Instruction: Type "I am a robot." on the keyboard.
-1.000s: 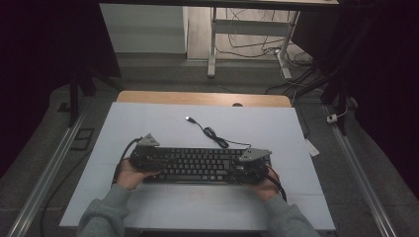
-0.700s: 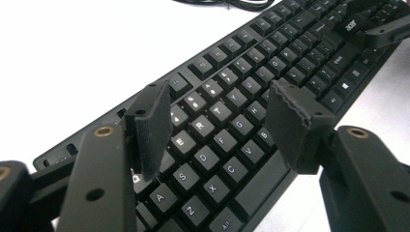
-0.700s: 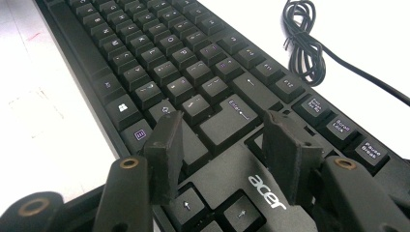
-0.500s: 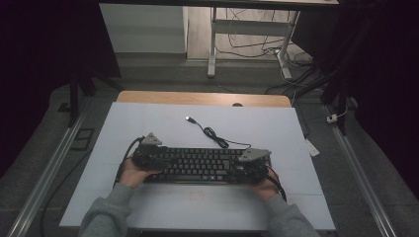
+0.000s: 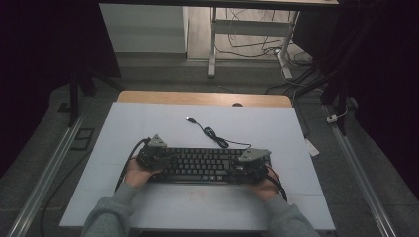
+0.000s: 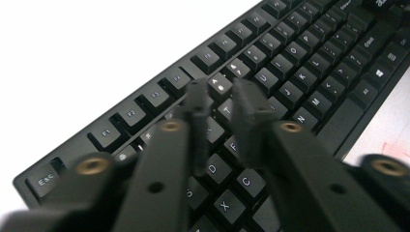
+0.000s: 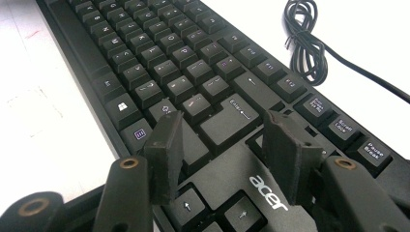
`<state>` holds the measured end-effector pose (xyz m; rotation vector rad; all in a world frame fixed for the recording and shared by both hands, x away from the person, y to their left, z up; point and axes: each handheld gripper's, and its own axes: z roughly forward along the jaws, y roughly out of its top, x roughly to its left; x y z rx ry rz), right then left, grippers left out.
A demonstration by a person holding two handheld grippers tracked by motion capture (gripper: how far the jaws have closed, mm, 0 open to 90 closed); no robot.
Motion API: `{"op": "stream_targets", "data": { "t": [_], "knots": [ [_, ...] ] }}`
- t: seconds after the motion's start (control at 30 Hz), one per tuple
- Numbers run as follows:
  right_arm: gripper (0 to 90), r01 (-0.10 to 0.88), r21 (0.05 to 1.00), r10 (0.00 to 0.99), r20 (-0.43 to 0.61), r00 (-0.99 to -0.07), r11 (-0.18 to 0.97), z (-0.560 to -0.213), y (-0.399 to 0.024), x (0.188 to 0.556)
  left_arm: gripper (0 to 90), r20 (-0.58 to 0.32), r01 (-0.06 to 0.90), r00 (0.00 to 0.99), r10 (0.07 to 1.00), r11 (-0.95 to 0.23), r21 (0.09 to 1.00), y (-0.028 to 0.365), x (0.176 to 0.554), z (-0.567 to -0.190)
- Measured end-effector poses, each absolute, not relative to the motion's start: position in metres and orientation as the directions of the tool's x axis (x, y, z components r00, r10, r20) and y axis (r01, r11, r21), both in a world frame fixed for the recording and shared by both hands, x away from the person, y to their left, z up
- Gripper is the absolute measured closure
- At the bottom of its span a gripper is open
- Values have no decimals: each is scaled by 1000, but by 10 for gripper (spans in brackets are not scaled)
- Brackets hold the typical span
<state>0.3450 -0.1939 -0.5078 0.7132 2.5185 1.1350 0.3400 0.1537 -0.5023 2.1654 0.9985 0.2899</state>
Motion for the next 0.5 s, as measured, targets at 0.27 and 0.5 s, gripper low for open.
{"op": "stream_targets", "data": {
  "t": [0.27, 0.5],
  "knots": [
    [499, 317, 758, 544, -59, -837, 571, -508, -194, 345, 888, -60, 572, 672, 738, -466, 676, 148, 343, -509],
    [499, 317, 759, 544, -59, -837, 569, -508, -194, 345, 888, -38, 575, 671, 740, -487, 658, 144, 344, -514]
  ]
}}
